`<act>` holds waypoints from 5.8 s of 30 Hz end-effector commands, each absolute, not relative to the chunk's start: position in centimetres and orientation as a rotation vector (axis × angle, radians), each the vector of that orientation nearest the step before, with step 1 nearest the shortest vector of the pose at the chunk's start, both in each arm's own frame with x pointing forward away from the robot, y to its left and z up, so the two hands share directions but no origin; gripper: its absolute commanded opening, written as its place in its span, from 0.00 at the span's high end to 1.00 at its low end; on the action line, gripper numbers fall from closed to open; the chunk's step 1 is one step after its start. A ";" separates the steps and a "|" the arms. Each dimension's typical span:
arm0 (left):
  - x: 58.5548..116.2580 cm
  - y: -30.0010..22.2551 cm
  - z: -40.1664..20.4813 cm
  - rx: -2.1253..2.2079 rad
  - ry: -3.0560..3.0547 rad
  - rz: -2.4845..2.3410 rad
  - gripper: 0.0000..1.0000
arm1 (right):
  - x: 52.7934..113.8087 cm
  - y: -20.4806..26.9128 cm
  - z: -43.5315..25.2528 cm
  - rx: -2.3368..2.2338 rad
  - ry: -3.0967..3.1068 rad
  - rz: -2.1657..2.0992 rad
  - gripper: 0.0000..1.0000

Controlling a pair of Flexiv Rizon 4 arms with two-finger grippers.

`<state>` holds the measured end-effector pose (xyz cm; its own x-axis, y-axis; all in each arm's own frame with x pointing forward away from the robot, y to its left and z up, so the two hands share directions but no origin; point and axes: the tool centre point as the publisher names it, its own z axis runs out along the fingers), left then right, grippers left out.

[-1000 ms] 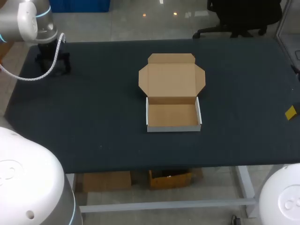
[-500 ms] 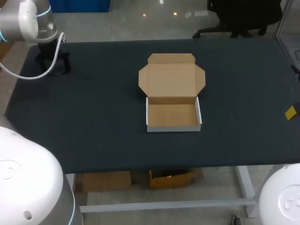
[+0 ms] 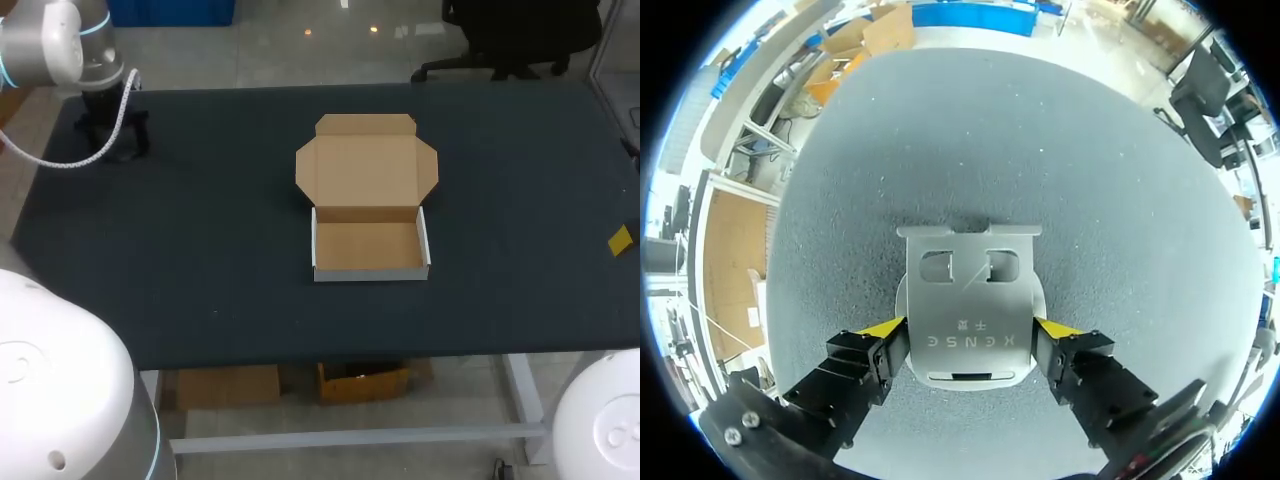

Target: Assemble the packaging by folding the flat box into shape, placing the metal phone stand inside, and closing the box properly

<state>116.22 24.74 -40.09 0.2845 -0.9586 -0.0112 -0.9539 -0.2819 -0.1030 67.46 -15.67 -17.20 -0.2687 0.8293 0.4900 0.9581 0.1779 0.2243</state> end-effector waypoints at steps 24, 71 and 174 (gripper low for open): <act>117.1 25.0 -40.4 -2.454 1.822 -0.056 0.96 | 67.4 -15.8 -17.1 -1.714 -2.198 -0.724 0.00; 111.8 23.6 -36.2 -2.372 1.875 -0.119 1.00 | 66.6 -14.8 -14.3 -1.449 -2.454 -0.912 0.00; 100.3 13.6 -31.8 -2.155 2.141 -0.086 1.00 | 71.6 -15.4 -20.0 -0.990 -3.062 -1.058 0.00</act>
